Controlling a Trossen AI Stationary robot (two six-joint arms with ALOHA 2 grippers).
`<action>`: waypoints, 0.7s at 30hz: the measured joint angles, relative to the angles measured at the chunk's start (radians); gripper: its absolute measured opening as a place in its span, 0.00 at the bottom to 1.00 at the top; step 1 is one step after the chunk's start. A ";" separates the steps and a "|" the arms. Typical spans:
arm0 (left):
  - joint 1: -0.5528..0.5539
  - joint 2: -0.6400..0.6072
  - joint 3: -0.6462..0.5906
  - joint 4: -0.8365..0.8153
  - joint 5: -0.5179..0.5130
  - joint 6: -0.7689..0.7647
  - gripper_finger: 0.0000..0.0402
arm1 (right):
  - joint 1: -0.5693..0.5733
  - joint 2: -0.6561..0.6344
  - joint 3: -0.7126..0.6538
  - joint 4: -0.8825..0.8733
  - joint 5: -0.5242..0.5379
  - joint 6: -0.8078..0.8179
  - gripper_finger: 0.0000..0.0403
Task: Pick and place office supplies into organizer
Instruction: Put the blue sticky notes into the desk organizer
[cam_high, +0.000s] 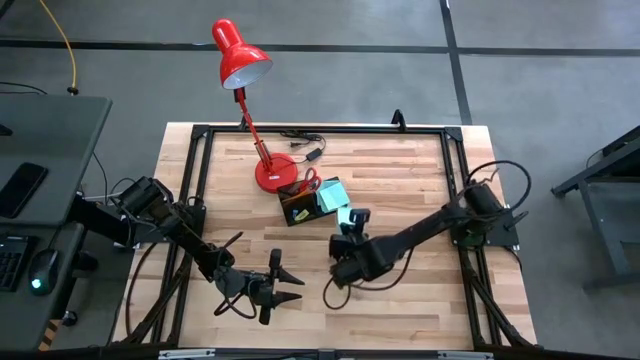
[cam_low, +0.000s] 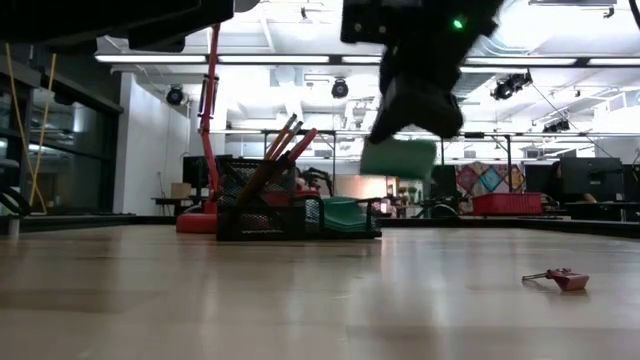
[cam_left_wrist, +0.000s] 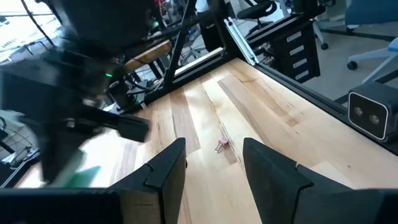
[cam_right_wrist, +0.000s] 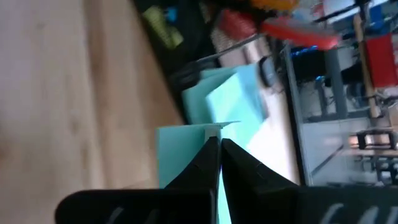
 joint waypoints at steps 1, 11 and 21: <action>0.000 0.000 0.000 0.000 0.000 0.000 0.38 | -0.010 -0.015 0.000 0.006 0.006 -0.024 0.00; 0.000 0.000 0.000 0.000 0.001 -0.017 0.38 | -0.165 -0.052 0.001 0.193 -0.172 -0.327 0.00; -0.001 0.000 0.000 -0.008 0.081 -0.053 0.38 | -0.263 -0.061 0.001 0.275 -0.268 -0.489 0.00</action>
